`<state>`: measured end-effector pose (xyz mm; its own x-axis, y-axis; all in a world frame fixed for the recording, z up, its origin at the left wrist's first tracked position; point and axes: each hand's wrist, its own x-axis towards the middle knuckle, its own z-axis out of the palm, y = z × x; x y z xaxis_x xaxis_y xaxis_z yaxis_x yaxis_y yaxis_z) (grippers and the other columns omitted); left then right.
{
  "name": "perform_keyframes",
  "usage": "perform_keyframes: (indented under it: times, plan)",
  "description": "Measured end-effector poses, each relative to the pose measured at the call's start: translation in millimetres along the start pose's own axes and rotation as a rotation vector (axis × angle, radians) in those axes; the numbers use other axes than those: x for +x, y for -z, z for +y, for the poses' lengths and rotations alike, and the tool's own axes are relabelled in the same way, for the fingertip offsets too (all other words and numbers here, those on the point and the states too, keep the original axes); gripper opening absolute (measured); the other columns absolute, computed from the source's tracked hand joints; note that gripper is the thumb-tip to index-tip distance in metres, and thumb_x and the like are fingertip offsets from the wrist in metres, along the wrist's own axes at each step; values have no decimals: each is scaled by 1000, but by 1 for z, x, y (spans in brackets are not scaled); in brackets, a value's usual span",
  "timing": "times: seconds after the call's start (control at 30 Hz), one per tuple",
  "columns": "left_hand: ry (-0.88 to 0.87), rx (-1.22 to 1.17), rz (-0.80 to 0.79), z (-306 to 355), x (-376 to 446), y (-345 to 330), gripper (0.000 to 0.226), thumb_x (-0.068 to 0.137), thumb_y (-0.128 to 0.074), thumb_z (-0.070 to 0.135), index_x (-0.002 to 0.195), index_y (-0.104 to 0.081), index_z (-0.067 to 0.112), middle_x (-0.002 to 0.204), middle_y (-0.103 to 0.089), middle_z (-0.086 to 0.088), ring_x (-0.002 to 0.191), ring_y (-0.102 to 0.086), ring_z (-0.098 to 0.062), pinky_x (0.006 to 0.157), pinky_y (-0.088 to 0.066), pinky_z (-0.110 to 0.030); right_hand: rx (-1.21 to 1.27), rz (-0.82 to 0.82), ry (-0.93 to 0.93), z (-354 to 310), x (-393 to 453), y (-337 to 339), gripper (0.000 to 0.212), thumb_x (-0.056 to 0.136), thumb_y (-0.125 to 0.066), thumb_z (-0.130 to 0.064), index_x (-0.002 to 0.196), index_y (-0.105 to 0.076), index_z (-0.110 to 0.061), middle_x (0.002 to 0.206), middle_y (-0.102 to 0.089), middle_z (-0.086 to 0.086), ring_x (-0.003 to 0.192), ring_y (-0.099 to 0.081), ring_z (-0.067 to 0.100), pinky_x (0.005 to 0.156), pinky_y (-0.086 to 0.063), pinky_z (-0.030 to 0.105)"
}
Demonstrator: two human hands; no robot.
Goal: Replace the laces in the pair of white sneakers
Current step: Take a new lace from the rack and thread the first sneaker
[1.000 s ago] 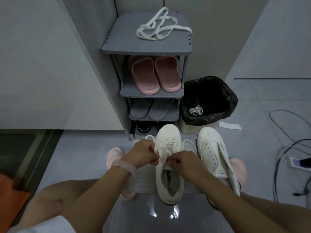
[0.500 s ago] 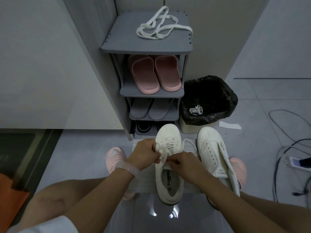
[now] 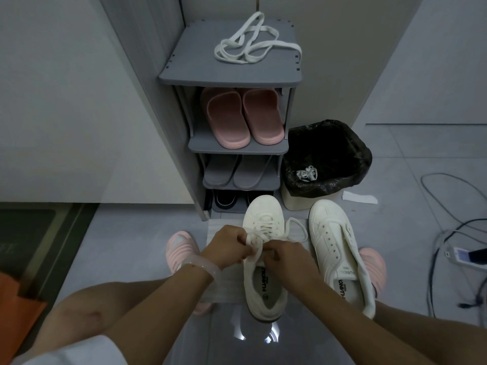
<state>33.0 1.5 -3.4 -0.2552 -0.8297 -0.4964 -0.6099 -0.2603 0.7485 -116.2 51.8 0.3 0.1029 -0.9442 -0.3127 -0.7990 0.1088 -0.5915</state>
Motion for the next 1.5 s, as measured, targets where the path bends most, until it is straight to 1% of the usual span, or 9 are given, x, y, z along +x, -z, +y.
perform_keyframes:
  times: [0.33,0.47,0.6,0.77,0.9,1.07,1.27,1.37,1.5]
  plan:
    - [24,-50,106,-6,-1,-6,34,79,-70,8,53,-48,14,55,-52,2,47,-48,-3,51,-41,-14,77,46,-47,-1,3,-6,17,87,-56,-29,99,-65,-21,91,-66,-1,87,-60,17,75,-47,31]
    - [-81,56,66,-1,-2,-5,19,82,-66,11,72,-60,-3,73,-56,-11,69,-51,-16,69,-46,-29,45,64,-55,-2,2,-6,21,89,-52,-27,102,-67,-20,96,-68,1,90,-61,19,77,-48,32]
    - [-209,130,-44,2,-11,-7,17,84,-64,15,98,-57,9,96,-58,1,83,-51,-5,66,-39,0,48,55,-48,-4,4,-4,19,89,-53,-29,101,-66,-21,97,-66,1,91,-59,18,79,-48,32]
    - [-227,267,123,-1,-11,-21,19,85,-59,17,101,-55,8,99,-59,-4,89,-54,-13,64,-31,-8,-36,60,33,-9,1,-1,19,93,-46,-28,94,-61,-15,89,-63,3,81,-57,17,69,-43,26]
    - [-125,271,38,-3,-5,-12,24,75,-70,15,68,-48,21,70,-49,11,70,-50,-7,53,-35,-7,-181,127,124,-9,6,22,17,93,-43,-25,83,-52,-14,74,-55,1,67,-53,17,57,-34,25]
    - [-108,239,1,-5,-5,-8,33,75,-74,21,60,-45,18,66,-46,10,58,-43,1,55,-36,-1,-88,183,75,10,9,59,15,90,-54,-28,87,-66,-19,55,-47,-15,54,-45,1,51,-28,16]
    - [-197,271,39,-3,-12,-8,24,77,-71,15,63,-53,8,64,-49,-3,50,-37,-3,55,-37,-7,-410,30,234,-7,2,10,29,93,-44,-40,113,-57,-23,103,-64,4,94,-61,25,75,-45,31]
    - [-208,308,56,-4,-13,-6,39,78,-70,14,51,-42,16,57,-42,3,50,-36,-2,54,-36,-9,-395,6,219,-9,6,2,27,94,-44,-36,114,-58,-26,106,-64,5,97,-60,25,74,-42,28]
    - [-226,315,28,-1,-11,-3,21,78,-69,12,63,-55,10,68,-51,-4,54,-39,-1,56,-37,-7,-225,-19,155,-4,6,3,29,93,-44,-39,110,-62,-26,103,-66,4,96,-60,22,76,-44,30]
